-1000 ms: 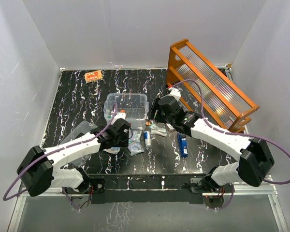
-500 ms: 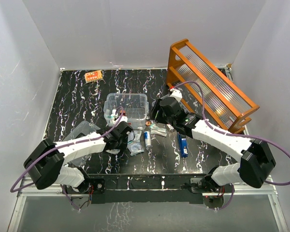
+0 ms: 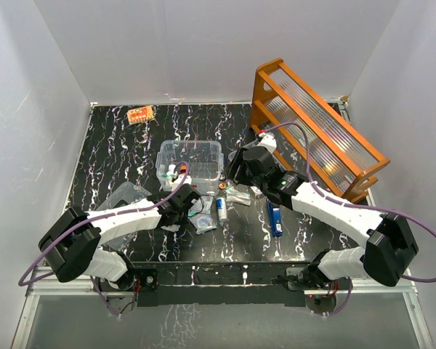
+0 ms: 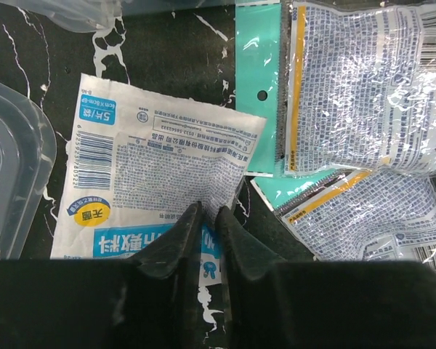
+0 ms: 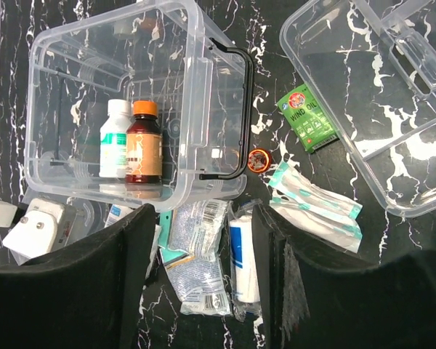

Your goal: Organize the medicine kit

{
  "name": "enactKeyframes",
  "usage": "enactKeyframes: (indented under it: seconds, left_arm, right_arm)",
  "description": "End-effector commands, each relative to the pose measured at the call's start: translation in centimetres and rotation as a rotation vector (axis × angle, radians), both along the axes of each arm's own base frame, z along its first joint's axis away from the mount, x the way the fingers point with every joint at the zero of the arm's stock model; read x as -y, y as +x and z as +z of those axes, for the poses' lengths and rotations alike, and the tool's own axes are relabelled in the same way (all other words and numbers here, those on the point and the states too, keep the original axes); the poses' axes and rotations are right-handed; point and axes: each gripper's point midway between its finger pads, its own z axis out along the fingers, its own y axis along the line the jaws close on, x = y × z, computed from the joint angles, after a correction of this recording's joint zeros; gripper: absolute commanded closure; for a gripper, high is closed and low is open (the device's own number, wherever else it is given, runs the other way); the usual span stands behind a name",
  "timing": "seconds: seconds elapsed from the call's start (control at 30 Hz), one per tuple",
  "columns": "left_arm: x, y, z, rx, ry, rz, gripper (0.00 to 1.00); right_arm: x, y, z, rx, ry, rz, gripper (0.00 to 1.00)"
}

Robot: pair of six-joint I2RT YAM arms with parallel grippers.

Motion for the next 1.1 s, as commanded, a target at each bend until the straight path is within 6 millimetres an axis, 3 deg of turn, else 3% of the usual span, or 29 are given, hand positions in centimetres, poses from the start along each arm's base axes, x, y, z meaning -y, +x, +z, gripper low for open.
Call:
enactKeyframes:
  seconds: [0.0,0.1,0.2,0.43,0.6,0.73,0.83,0.9,1.07]
  left_arm:
    - [-0.6,-0.5,-0.7,-0.023,0.037,-0.007,0.91]
    - [-0.3,-0.5,0.5,-0.029,0.036,-0.028,0.99]
    - [0.8,-0.6,2.6,-0.046,-0.005,-0.075,1.00]
    - [6.2,-3.6,8.3,-0.134,-0.312,-0.300,1.00]
    - [9.2,-5.9,12.9,-0.107,-0.529,-0.514,1.00]
    - [11.4,-6.5,16.8,-0.034,-0.668,-0.659,1.00]
    - [13.2,-6.1,19.6,0.028,-0.745,-0.746,1.00]
    - [13.7,-4.7,20.7,0.083,-0.727,-0.754,1.00]
    - [13.2,0.7,22.2,0.232,-0.635,-0.670,1.00]
  right_arm:
    - [0.5,0.9,2.9,0.083,0.066,-0.052,0.47]
    - [0.6,0.8,3.4,0.094,0.075,-0.057,0.47]
    - [0.7,0.8,3.7,0.102,0.081,-0.058,0.47]
    - [0.2,0.6,5.8,0.180,0.075,0.024,0.45]
    - [-0.5,-0.6,9.1,0.368,0.064,0.196,0.43]
    - [-1.2,-2.8,13.1,0.549,0.093,0.356,0.28]
    - [-1.1,-4.2,15.3,0.657,0.075,0.438,0.19]
    - [-0.4,-4.2,16.3,0.679,0.082,0.406,0.17]
    - [2.6,-2.0,14.4,0.429,0.177,0.073,0.18]
